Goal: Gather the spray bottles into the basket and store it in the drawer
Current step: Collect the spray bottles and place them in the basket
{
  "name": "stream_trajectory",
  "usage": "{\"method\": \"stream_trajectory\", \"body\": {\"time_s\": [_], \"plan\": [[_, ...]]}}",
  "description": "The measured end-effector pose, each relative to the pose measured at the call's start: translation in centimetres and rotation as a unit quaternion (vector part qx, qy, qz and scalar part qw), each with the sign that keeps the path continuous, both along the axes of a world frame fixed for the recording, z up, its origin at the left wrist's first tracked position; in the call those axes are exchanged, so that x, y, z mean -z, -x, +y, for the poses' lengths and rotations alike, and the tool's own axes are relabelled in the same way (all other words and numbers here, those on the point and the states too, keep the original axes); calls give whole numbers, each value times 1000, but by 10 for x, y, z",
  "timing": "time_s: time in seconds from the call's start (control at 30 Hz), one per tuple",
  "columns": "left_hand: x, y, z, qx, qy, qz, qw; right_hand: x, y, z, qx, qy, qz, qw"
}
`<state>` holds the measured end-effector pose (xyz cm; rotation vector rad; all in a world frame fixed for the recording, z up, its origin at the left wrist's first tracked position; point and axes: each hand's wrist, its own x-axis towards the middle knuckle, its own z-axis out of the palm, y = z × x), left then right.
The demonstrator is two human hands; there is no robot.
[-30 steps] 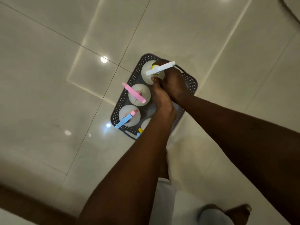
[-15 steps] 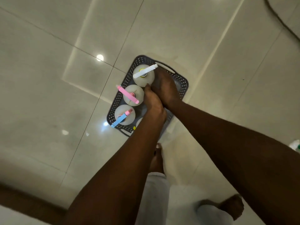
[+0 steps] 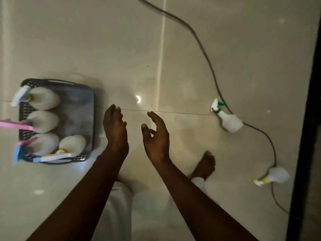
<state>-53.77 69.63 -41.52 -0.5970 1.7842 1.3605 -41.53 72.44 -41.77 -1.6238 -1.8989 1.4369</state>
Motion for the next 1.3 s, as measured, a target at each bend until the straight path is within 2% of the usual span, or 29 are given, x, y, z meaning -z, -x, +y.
{"method": "stream_trajectory", "body": {"time_s": [0.1,0.3,0.43,0.6,0.77,1.0,1.13,1.3], "plan": [[-16,-64,45,65,3,-1,998,-26,-68,50,61,-13,-2,998],[-33,-183,125,176,-12,-41,984,-35,-208,155,132,-50,-45,989],[-21,-252,173,200,-10,-81,976,-25,-283,213,121,-63,-92,986],[18,-321,219,206,3,-154,966,24,-353,278,87,-9,-152,984],[72,-361,258,236,38,-193,952,83,-376,321,20,53,-181,982],[130,-388,295,209,29,-261,942,138,-371,361,-23,104,-196,975],[138,-401,304,178,-6,-290,940,148,-374,360,-50,134,-195,970],[124,-396,299,150,-12,-256,955,129,-368,351,-42,142,-163,975]]}}
